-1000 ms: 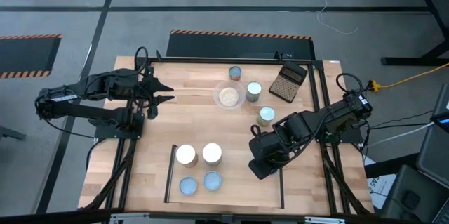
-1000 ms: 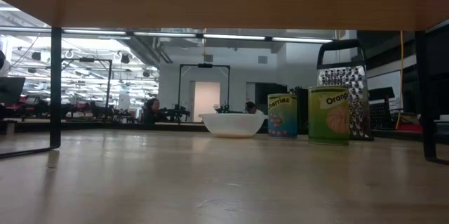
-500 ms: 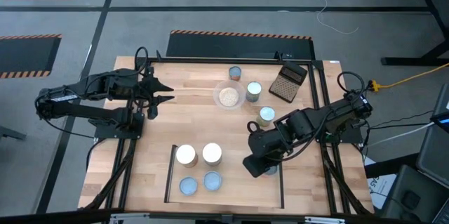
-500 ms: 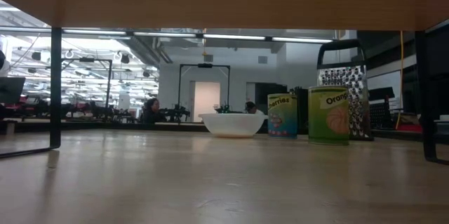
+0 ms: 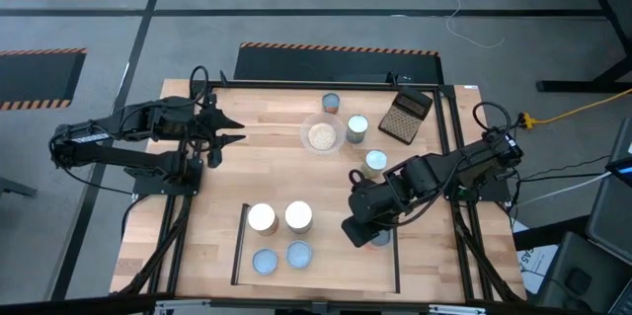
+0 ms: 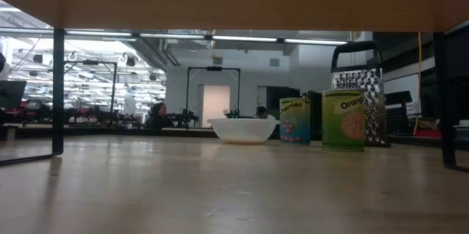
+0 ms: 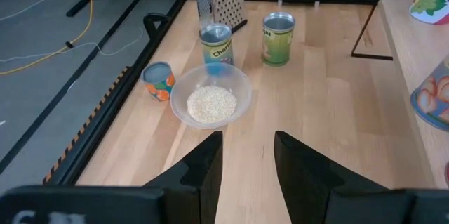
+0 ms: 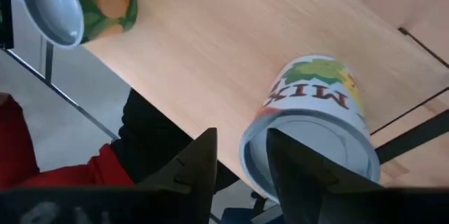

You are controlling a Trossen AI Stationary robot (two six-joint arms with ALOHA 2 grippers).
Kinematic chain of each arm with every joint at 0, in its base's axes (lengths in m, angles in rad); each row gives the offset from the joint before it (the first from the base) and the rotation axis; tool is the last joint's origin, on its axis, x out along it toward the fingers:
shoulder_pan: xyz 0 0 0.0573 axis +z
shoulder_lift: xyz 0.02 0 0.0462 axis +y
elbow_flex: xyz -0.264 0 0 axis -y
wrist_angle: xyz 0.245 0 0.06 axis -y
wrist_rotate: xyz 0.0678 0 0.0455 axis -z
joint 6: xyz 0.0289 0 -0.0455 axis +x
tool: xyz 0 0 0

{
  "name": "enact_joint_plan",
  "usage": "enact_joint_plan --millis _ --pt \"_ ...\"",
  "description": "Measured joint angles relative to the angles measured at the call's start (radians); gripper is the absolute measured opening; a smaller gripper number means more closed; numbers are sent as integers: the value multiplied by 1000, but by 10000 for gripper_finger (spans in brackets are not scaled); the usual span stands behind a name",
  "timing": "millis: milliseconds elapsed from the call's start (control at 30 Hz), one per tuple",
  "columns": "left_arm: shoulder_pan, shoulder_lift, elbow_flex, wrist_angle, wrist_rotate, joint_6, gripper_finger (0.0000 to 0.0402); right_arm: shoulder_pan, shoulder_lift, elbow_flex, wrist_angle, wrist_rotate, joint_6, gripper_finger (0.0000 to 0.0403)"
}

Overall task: Pick and place cans onto a shelf
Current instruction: Put the canned mixed fruit on the shelf

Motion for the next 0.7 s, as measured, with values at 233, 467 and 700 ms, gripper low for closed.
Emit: enact_joint_plan --millis 233,467,700 --pt "0 0 0 -1 0 0 121 0 0 0 -6 23 0 129" --pt "0 0 0 -1 0 0 121 0 3 0 -12 26 0 129" --pt "0 0 0 -3 0 0 121 0 25 -1 -11 26 1 129"
